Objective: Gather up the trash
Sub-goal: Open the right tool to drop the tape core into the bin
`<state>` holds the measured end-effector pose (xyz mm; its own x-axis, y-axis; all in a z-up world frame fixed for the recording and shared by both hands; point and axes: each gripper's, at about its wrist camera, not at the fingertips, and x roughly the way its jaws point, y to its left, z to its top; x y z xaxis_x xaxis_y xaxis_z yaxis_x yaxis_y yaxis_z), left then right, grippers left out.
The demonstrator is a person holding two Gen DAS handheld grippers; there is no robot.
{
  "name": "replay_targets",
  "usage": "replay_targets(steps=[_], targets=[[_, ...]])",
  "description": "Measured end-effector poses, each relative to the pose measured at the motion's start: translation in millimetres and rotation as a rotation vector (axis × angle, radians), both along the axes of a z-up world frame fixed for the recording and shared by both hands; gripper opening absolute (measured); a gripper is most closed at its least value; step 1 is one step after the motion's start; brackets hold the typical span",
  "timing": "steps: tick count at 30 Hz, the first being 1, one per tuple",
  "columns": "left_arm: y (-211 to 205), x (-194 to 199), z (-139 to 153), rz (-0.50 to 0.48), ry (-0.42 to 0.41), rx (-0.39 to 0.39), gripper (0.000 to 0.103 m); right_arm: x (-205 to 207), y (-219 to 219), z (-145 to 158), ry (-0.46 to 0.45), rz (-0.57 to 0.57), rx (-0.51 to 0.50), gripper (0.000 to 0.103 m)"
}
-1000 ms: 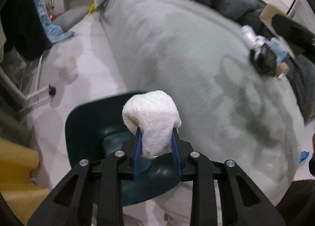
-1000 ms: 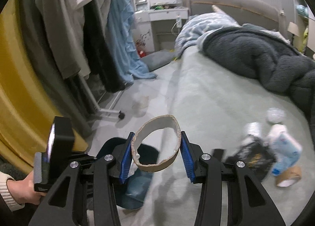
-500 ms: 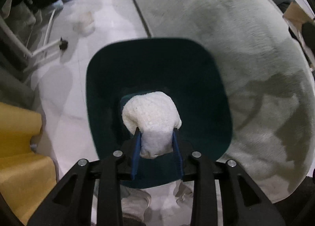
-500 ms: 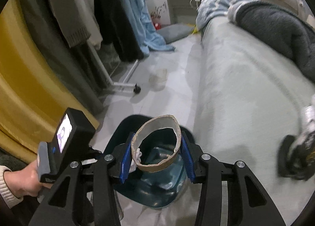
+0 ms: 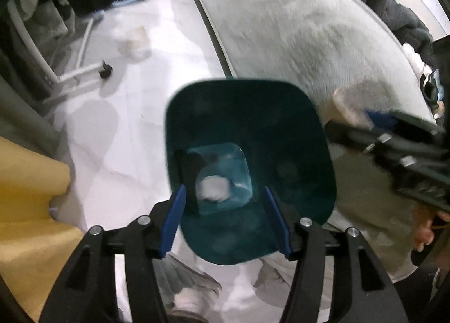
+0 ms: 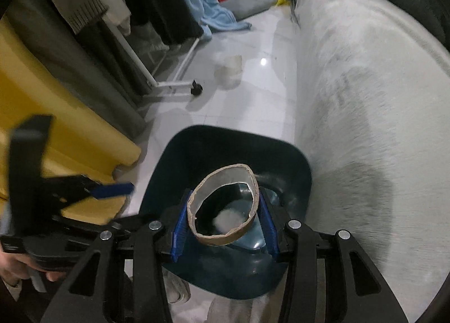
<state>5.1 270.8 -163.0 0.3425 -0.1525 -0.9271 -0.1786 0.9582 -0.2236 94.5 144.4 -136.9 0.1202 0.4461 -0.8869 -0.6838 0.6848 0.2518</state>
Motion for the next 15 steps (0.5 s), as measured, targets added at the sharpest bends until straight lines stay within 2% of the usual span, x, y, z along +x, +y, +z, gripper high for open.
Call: replay_targets(steps=[4, 9, 15], targets=[[11, -3, 10, 0.026, -0.052, 0.034, 0.065, -5, 9, -13, 0.013, 0.015, -0.028, 0.047], [25, -8, 33, 0.067, -0.160, 0.056, 0.072, -8, 19, -29, 0.016, 0.028, -0.065, 0.047], [33, -14, 59, 0.083, -0.274, 0.071, 0.075, -6, 27, -42, 0.016, 0.021, -0.095, 0.047]])
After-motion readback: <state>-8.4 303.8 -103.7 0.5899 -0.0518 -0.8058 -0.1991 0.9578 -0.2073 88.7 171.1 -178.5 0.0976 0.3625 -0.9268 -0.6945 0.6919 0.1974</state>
